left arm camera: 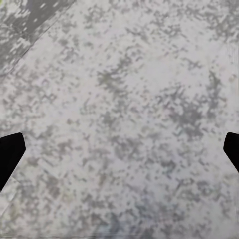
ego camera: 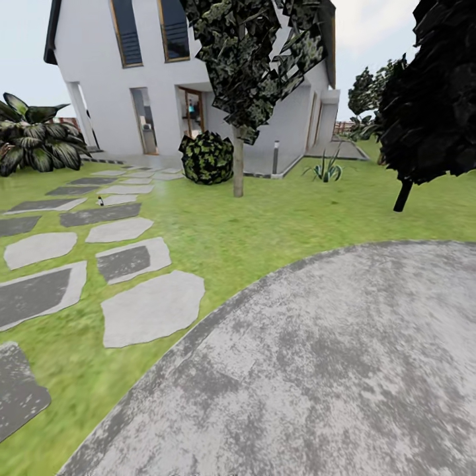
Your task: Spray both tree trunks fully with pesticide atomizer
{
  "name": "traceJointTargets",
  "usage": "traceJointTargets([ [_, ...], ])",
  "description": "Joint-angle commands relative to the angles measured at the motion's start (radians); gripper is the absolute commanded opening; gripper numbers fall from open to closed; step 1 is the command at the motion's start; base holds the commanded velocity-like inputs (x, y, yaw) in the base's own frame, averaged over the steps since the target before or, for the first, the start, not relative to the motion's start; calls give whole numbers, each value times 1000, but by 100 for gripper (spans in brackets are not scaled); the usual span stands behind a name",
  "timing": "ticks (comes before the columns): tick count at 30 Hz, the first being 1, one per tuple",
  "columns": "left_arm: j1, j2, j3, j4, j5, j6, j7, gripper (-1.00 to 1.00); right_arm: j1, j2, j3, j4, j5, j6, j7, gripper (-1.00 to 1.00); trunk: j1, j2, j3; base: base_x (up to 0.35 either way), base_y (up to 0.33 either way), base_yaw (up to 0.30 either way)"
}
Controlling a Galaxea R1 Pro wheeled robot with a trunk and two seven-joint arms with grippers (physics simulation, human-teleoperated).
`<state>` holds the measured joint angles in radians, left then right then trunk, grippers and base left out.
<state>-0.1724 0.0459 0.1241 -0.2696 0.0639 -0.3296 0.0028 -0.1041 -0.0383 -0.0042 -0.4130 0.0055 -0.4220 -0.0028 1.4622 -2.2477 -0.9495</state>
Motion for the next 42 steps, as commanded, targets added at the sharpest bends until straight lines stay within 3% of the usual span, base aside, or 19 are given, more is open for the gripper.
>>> traceJointTargets([
  [1, -1, 0, -2, 1, 7, -3, 0, 100, 0, 0, 0, 0, 1, -3, 0, 100, 0, 0, -2, 0, 0, 233],
  [28, -1, 5, -1, 1, 7, -2, -1, 100, 0, 3, 2, 0, 1, -4, 0, 100, 0, 0, -26, 4, 0, 245],
  [37, 0, 7, -1, 1, 9, -3, 0, 100, 0, 3, 3, 0, 1, -4, 0, 100, 0, 0, -32, 259, 8, 259],
  [42, 0, 6, 0, 1, 9, -3, 0, 100, 0, -2, 7, 0, 20, -4, 6, 100, 0, 0, -32, 337, 85, 20],
])
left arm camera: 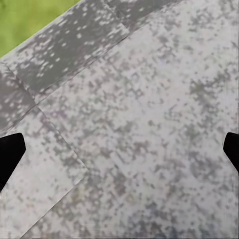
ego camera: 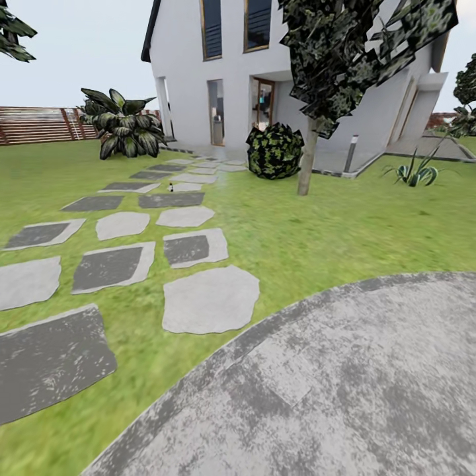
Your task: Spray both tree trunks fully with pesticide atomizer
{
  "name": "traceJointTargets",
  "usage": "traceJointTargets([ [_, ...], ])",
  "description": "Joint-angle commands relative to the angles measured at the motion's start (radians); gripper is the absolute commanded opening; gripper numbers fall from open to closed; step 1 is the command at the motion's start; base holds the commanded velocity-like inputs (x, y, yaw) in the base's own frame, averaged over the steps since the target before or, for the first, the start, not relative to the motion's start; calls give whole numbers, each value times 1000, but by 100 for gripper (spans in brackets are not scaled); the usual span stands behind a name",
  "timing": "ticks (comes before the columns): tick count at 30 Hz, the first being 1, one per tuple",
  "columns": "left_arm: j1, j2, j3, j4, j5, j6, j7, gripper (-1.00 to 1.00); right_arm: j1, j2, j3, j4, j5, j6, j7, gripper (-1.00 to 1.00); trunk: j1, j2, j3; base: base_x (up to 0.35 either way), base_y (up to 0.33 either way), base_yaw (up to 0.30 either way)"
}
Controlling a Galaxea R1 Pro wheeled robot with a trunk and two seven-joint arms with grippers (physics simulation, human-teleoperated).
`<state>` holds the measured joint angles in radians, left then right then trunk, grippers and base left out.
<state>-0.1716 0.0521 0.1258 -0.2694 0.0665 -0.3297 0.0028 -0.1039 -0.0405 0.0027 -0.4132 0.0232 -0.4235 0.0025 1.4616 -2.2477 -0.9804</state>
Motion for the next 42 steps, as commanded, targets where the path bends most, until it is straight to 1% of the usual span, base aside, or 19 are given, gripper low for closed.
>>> traceJointTargets([
  [1, 0, 0, -2, 1, 7, -3, 0, 100, 0, -1, 0, 1, 4, -3, 0, 100, 0, 0, -1, 338, 88, 4],
  [18, -2, 0, -2, 2, 7, -3, 0, 100, 0, -2, 0, 2, 12, -2, 1, 100, 0, 0, -1, 338, 89, 0],
  [28, -2, 0, -2, 2, 7, -3, 0, 100, 0, -2, -1, 1, 11, -3, 1, 100, 0, 0, -1, 338, 10, 7],
  [32, -2, 0, -2, 1, 7, -3, 1, 100, 0, -1, -1, 1, 11, -3, 1, 100, 0, 0, -1, 338, 0, 172],
  [42, -2, 0, -2, 1, 7, -3, 1, 100, 0, -1, 0, 1, 11, -3, 1, 100, 0, 0, -1, 338, 0, 272],
])
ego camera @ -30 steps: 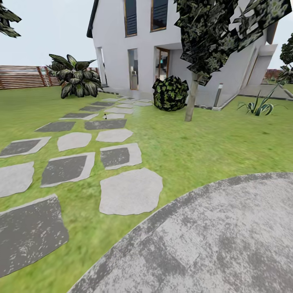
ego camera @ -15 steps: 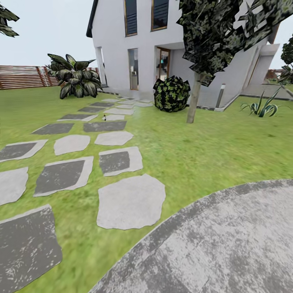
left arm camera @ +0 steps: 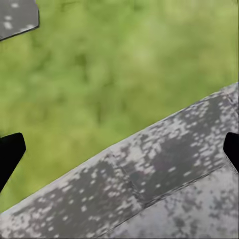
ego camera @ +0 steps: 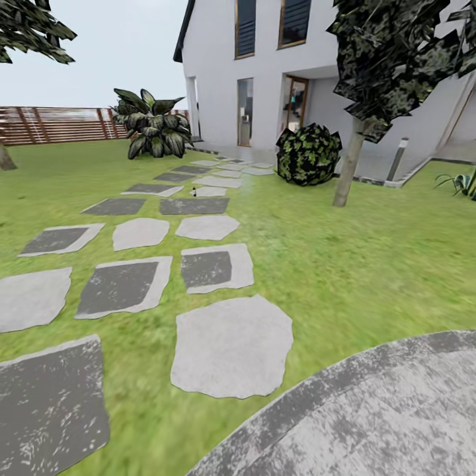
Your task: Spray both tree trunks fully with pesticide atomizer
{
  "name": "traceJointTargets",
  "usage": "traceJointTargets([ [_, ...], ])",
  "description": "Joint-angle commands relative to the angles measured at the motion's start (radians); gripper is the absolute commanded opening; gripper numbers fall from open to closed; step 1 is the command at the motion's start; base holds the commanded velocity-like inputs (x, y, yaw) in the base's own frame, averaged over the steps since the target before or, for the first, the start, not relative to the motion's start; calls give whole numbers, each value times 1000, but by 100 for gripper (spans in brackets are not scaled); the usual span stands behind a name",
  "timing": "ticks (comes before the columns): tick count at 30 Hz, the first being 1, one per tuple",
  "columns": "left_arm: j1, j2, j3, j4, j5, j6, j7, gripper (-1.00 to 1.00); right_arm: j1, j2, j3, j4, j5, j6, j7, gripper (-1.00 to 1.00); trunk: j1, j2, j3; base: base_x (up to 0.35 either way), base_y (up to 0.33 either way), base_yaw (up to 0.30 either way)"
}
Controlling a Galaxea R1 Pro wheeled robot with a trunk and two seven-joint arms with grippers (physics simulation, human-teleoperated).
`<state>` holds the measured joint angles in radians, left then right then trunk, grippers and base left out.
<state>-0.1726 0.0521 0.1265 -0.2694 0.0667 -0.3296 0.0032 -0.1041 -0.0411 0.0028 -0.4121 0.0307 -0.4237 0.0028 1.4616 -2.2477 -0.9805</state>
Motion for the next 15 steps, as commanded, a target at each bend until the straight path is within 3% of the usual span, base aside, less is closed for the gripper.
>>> traceJointTargets([
  [1, -1, 0, -2, 1, 7, -3, 1, 100, 0, 0, 0, 0, 3, -3, 0, 100, 0, 0, -1, 339, 0, 276],
  [15, -1, 0, -2, 1, 7, -3, 1, 100, 0, 0, 0, 1, 3, -3, 0, 100, 0, 0, -1, 339, 0, 273],
])
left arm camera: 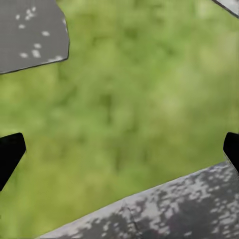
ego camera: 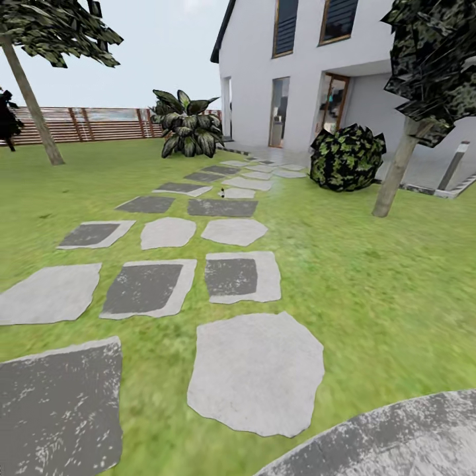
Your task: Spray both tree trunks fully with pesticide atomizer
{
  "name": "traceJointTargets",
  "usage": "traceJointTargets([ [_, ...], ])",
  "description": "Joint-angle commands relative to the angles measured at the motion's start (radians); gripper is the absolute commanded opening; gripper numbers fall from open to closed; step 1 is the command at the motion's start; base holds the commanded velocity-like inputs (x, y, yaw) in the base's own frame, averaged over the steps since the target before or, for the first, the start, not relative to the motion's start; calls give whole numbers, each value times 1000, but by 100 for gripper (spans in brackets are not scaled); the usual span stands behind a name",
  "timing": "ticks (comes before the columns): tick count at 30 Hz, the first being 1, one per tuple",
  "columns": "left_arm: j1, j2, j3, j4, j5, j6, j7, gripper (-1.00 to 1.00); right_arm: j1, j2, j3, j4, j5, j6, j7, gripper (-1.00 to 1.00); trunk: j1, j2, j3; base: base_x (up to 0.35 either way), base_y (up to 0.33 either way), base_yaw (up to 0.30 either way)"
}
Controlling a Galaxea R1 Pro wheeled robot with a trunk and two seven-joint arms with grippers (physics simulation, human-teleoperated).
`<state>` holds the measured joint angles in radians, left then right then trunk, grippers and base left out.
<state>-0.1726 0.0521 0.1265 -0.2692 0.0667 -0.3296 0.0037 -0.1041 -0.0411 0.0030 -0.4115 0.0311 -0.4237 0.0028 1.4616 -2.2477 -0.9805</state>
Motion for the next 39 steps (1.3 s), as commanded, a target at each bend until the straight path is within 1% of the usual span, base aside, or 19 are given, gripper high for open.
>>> traceJointTargets([
  [1, -1, 0, -2, 1, 7, -3, 0, 100, 0, 0, 0, 0, 3, -3, 0, 100, 0, 0, -1, 339, 0, 171],
  [25, -1, 0, -2, 2, 7, -3, 0, 100, 0, 0, 0, 0, 4, -3, 0, 100, 0, 0, -1, 339, 0, 15],
  [34, -1, 0, -2, 2, 7, -3, -1, 100, 0, 0, 0, 0, 4, -3, 0, 100, 0, 0, -4, 339, 0, 192],
  [39, -1, 0, -2, 2, 7, -3, 0, 100, 0, 0, 0, 0, 4, -3, 0, 100, 0, 0, -5, 339, 0, 42],
])
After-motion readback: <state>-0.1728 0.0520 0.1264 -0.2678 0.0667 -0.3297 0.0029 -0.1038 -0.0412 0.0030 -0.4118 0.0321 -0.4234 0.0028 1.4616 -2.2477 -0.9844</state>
